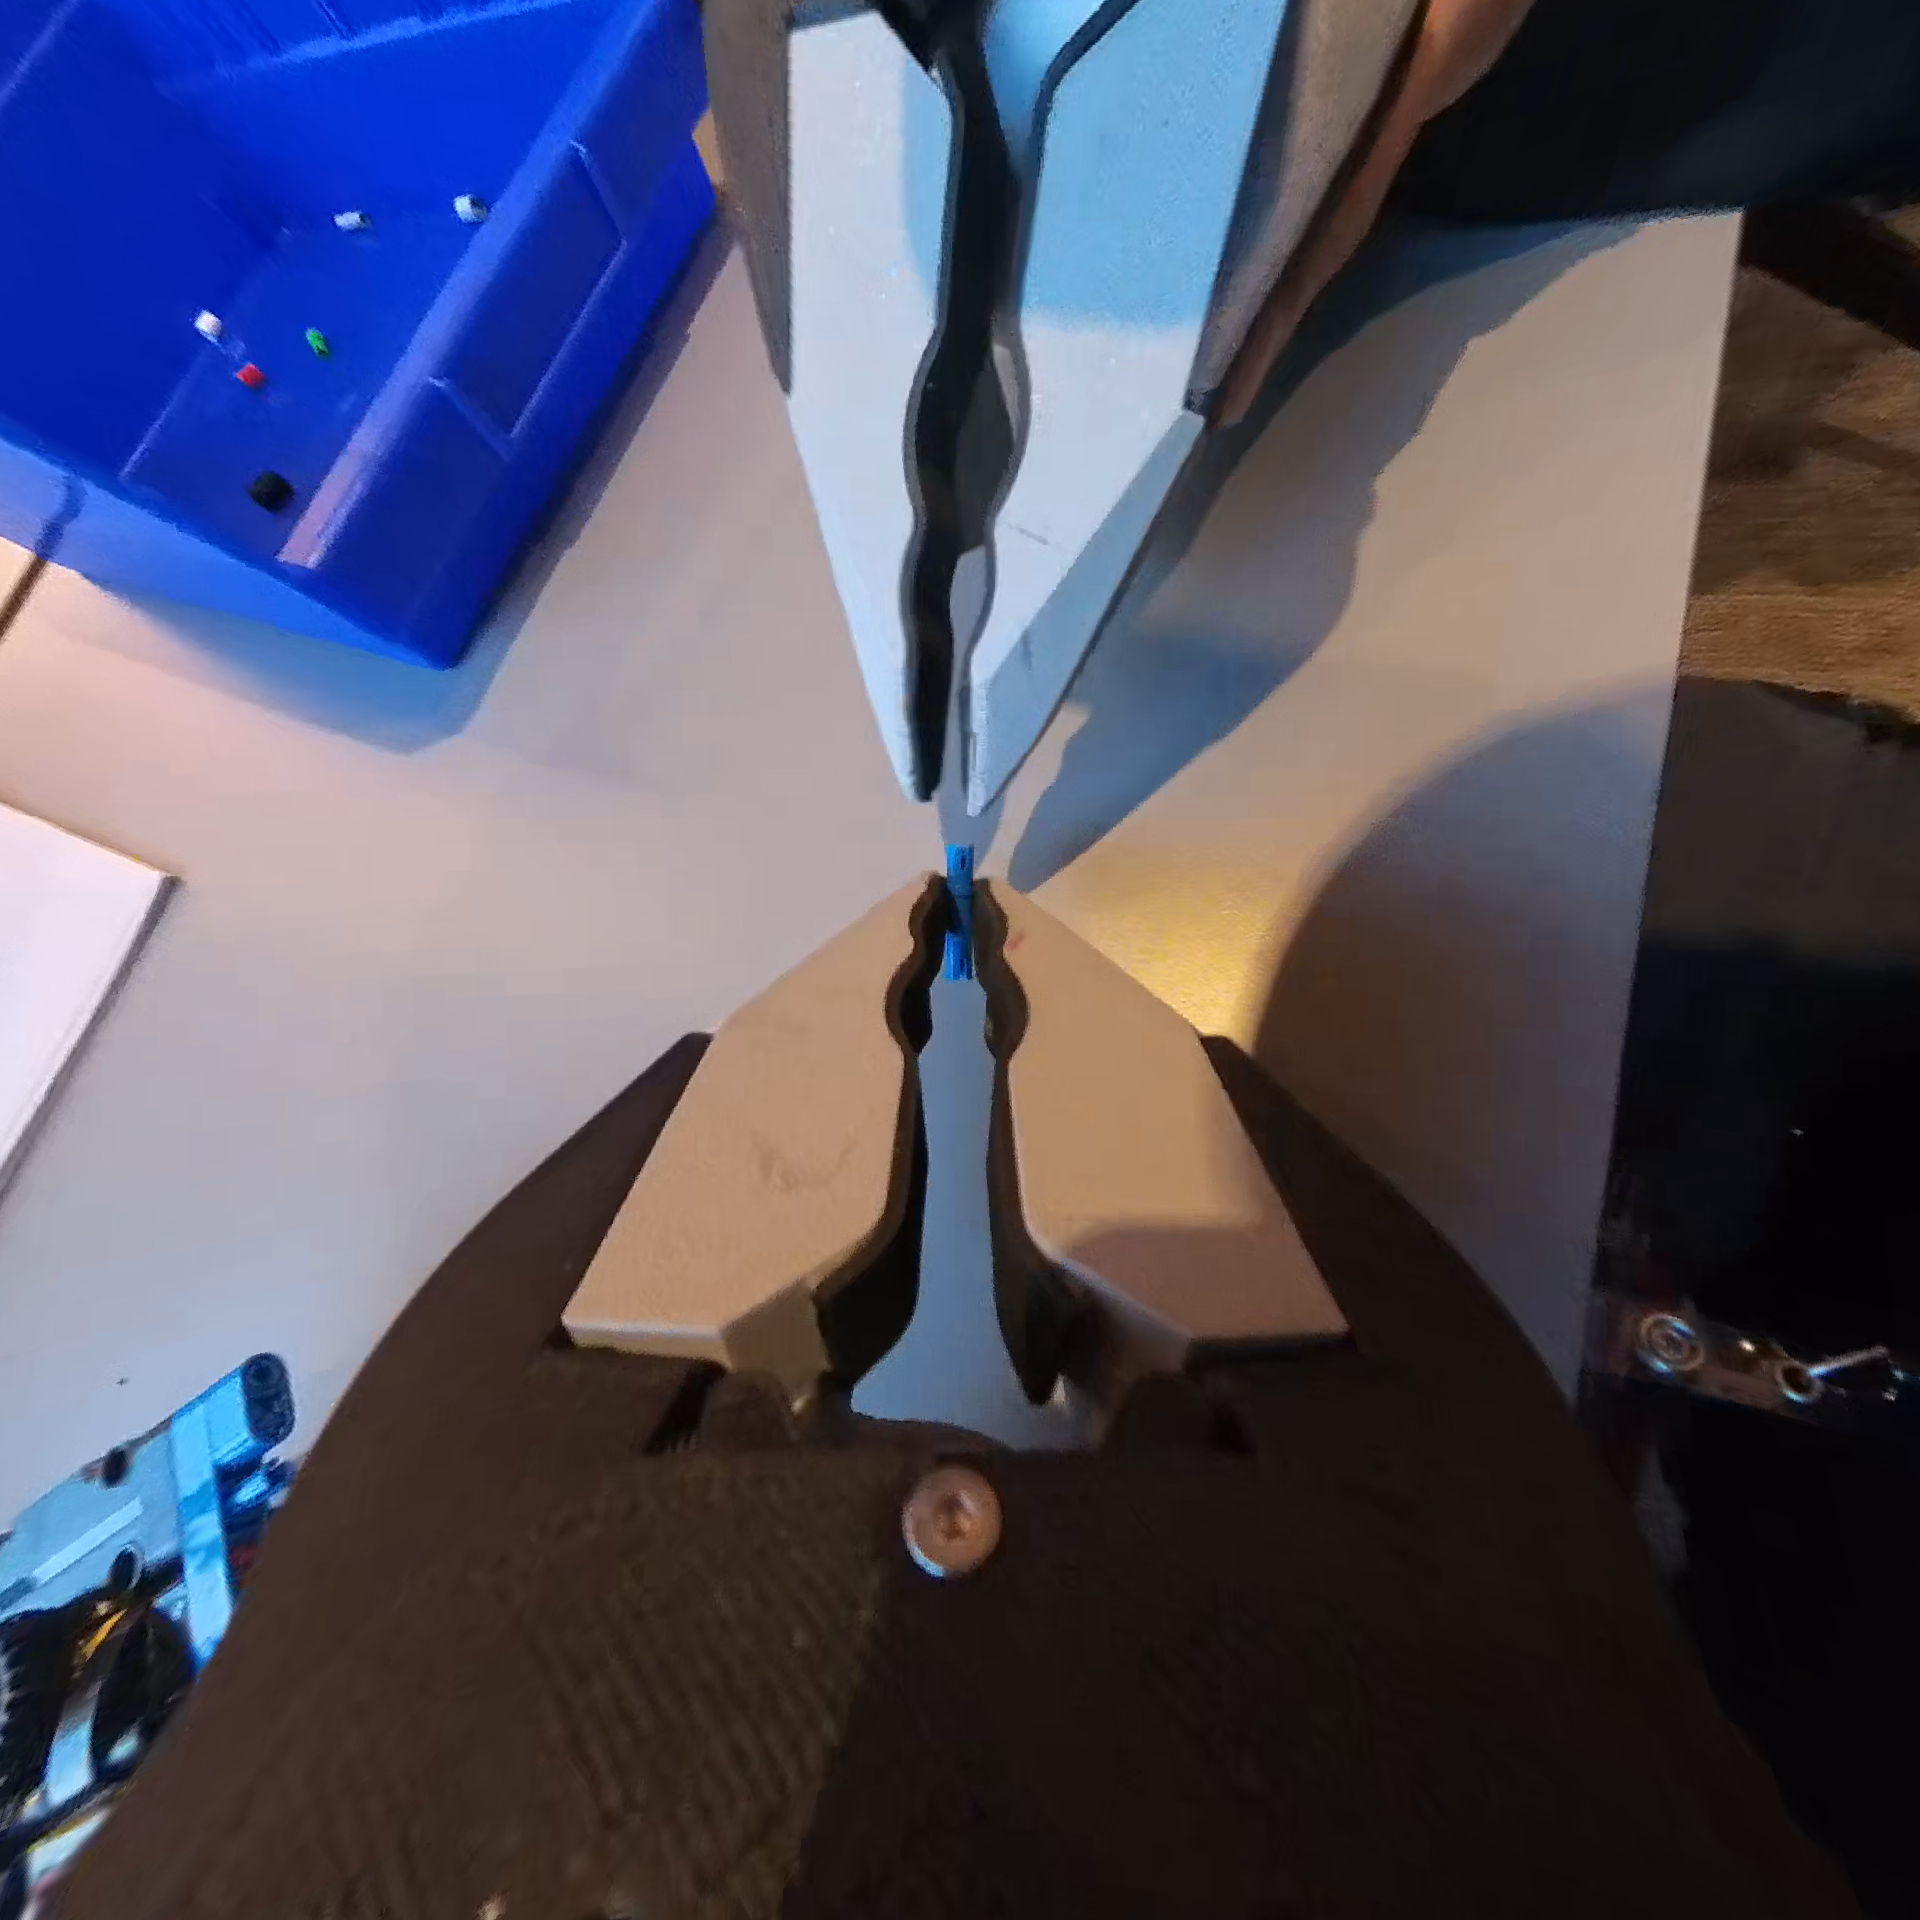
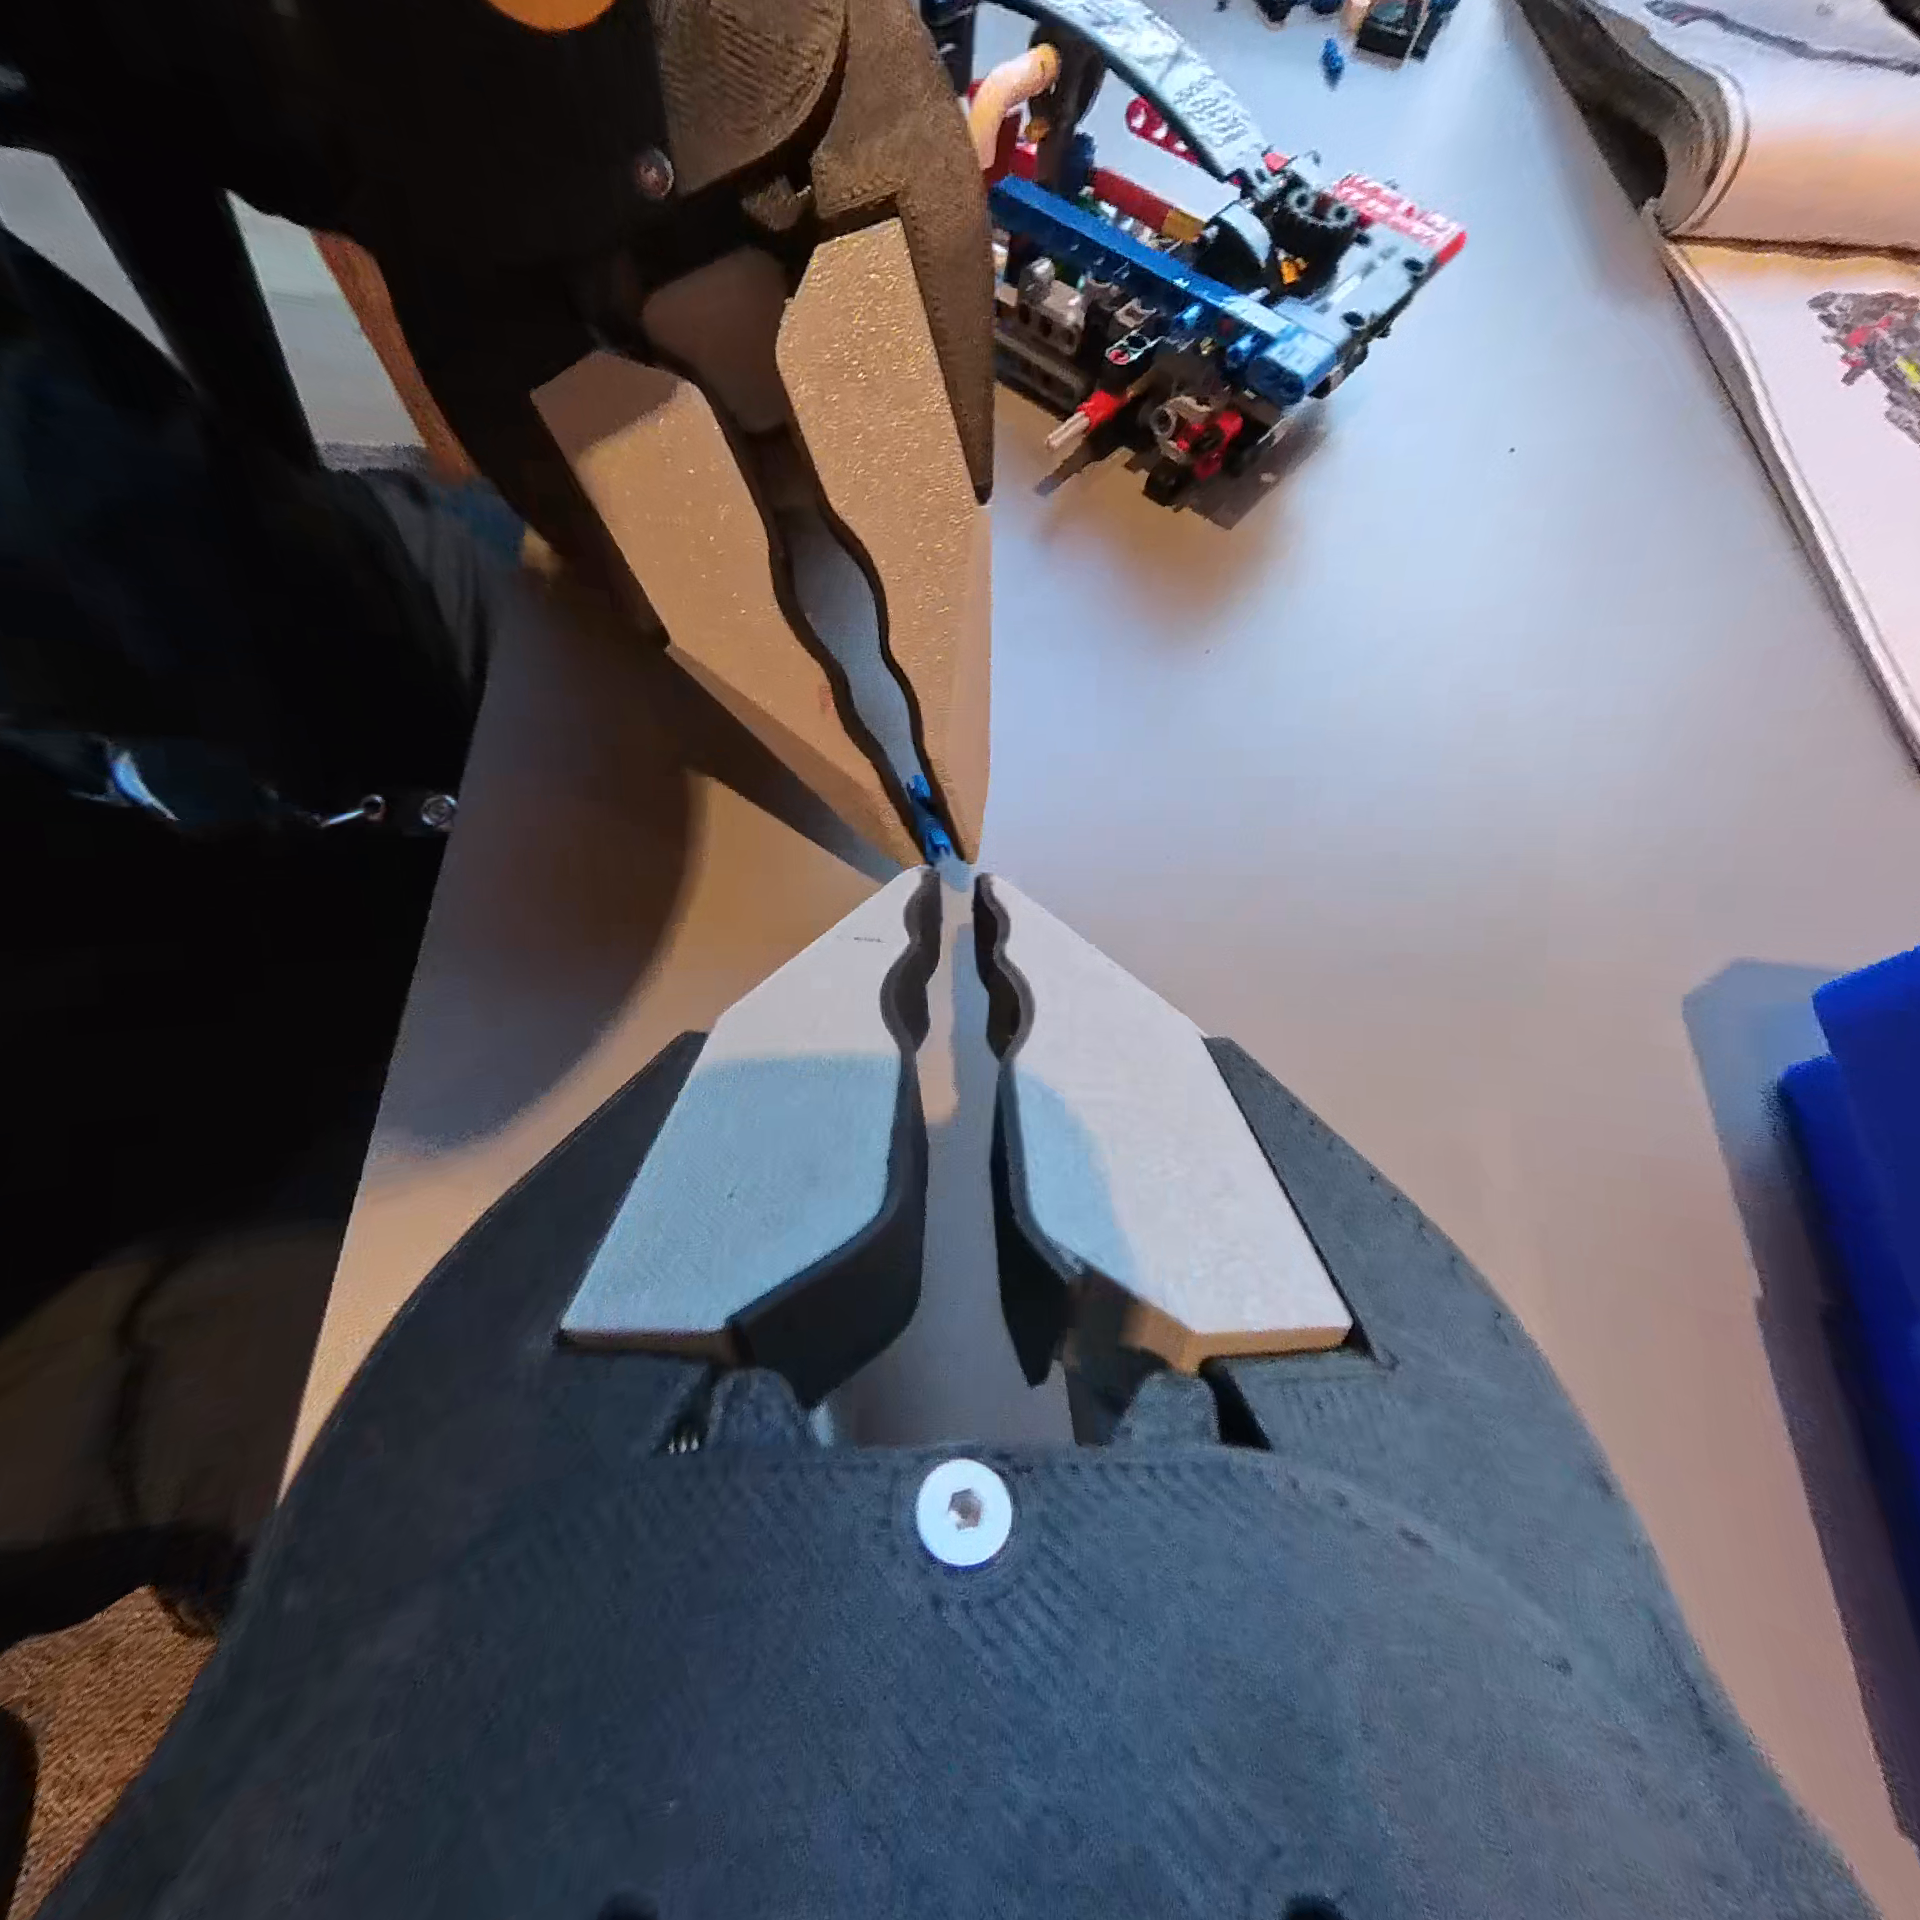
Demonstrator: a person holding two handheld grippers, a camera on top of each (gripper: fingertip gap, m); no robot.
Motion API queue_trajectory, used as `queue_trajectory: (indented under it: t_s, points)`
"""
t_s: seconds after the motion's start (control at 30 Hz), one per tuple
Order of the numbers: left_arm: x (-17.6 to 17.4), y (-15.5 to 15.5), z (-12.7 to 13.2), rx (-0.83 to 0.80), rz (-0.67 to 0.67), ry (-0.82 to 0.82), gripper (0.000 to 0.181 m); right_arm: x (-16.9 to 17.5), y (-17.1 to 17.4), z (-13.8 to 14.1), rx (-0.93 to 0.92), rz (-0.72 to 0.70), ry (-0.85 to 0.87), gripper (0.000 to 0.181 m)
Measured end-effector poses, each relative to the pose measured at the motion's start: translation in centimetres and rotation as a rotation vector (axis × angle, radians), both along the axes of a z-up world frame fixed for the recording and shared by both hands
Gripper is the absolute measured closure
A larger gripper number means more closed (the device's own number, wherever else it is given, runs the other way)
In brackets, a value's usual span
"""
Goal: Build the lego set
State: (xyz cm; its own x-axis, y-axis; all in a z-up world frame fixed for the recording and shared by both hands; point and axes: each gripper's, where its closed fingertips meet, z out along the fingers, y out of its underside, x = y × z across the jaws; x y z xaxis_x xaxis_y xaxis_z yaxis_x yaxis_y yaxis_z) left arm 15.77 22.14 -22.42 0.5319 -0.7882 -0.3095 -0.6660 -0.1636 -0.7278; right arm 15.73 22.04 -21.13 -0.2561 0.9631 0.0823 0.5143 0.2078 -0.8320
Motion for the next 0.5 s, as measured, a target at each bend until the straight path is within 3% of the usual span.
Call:
queue_trajectory:
  t_s: [0.2, 0.5]
  points:
    - [0.4, -0.6, -0.6, 0.063, -0.043, 0.091, 0.18, -0.3, -1.2, -0.3, 0.106, 0.057, 0.006, 0.177]
    - [0.3, -1.2, 0.0, -0.07, -0.083, -0.045, 0.18, -0.5, -1.5, -0.7, 0.235, 0.081, 0.006, 0.181]
